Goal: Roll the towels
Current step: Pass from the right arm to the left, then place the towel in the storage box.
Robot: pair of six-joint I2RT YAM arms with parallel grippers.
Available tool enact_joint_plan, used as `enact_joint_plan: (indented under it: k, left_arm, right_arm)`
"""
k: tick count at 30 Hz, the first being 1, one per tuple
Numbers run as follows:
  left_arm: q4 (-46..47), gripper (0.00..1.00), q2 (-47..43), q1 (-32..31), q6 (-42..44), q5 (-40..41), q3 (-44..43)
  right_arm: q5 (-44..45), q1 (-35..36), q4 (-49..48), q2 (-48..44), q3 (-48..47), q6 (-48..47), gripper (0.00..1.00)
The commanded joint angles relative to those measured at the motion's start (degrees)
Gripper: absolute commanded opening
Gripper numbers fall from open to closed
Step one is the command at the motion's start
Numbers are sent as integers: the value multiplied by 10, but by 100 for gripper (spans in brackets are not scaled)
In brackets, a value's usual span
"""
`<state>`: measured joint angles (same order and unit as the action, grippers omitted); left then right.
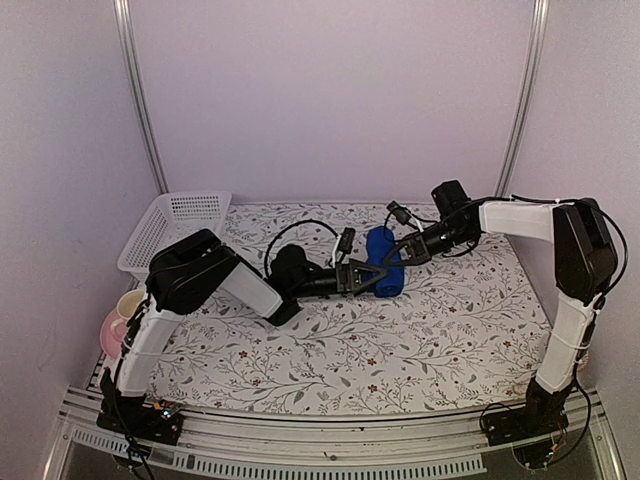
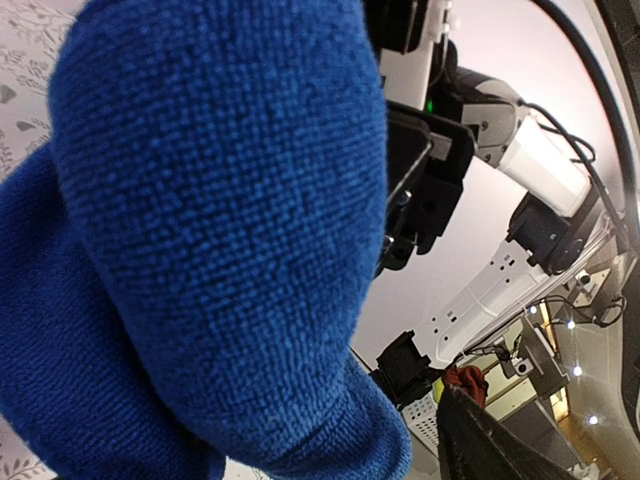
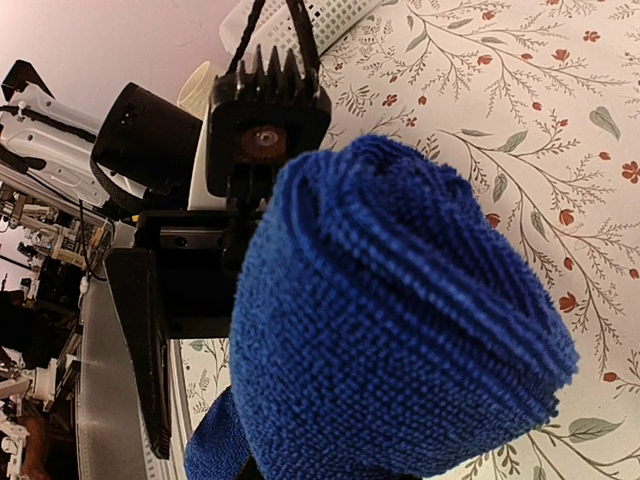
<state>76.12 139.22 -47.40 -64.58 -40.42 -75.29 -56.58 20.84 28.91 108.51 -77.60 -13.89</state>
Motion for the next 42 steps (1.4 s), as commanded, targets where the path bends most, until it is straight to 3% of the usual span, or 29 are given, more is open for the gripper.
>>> enact_joint_plan:
  k: [1,7,10,12,15,20,25,33,35,42]
  left_arm:
    - [-18,75,0,-11,28,-2,-18]
    - [-19,49,-1,-12,31,0,-17]
    - [-24,29,-3,-12,35,2,-15]
    - [-29,12,-4,-12,37,2,-13]
    - [-31,1,-7,-12,37,4,-7]
    - [-44,0,-25,-10,37,12,15]
    - [-140,0,-96,0,91,29,66]
    - [-388,0,-253,43,223,57,123]
    - [-492,0,-303,61,271,75,119]
    - [-785,0,-413,179,395,101,86]
  right_arm:
    - [7,11,-18,-13,-1,4,11]
    - [7,11,-16,-11,-3,3,12]
    - [8,11,-15,-11,-4,4,12]
    - [9,12,-13,-13,-5,4,16]
    - [7,11,-9,-16,-7,3,28]
    - [-4,11,7,-23,-13,-12,53]
    - [5,5,20,-39,-16,-31,74]
    - [22,-30,31,-35,-16,-33,79]
    - [27,-35,32,-35,-15,-32,79]
    - [58,-40,31,-43,-15,-34,80]
